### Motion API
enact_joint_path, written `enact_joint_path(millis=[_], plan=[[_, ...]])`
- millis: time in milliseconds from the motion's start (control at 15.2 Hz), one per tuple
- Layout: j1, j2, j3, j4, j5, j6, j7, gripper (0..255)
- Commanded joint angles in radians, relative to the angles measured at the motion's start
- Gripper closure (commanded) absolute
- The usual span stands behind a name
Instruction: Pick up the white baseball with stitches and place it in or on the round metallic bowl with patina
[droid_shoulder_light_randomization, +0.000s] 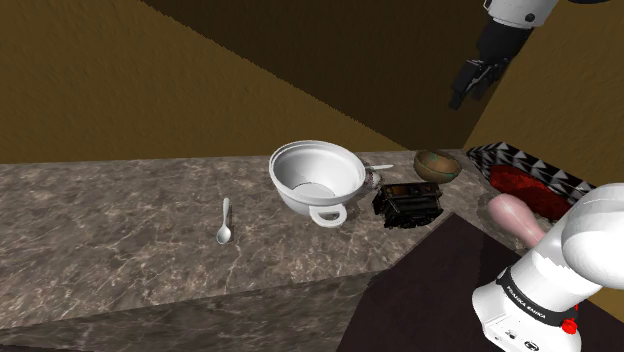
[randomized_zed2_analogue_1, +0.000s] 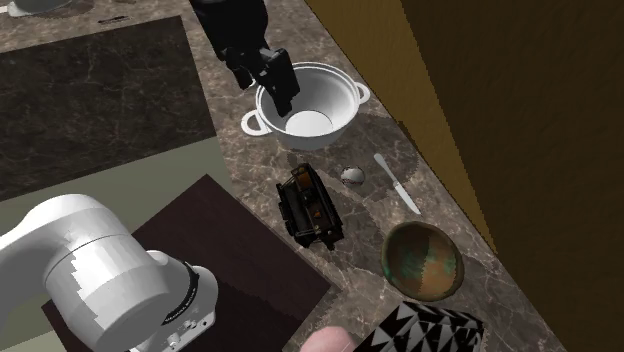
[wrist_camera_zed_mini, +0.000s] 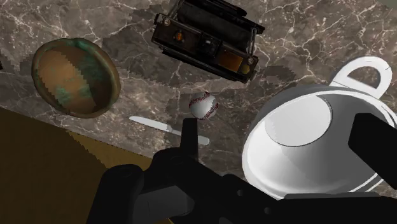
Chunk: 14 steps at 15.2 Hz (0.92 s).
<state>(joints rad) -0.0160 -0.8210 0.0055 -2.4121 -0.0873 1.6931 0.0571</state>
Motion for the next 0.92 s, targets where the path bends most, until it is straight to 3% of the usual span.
enact_joint_path(millis=[0, 462, 858], plan=[[0.000, 0.000, 0.000, 0.000, 0.000, 0.000, 0.000, 0], [-0.016, 0.060, -0.050, -0.193, -0.020, 0.296, -0.016, 0], [-0.029, 0.200, -0.096, -0.298, -0.036, 0.579, -0.033, 0]])
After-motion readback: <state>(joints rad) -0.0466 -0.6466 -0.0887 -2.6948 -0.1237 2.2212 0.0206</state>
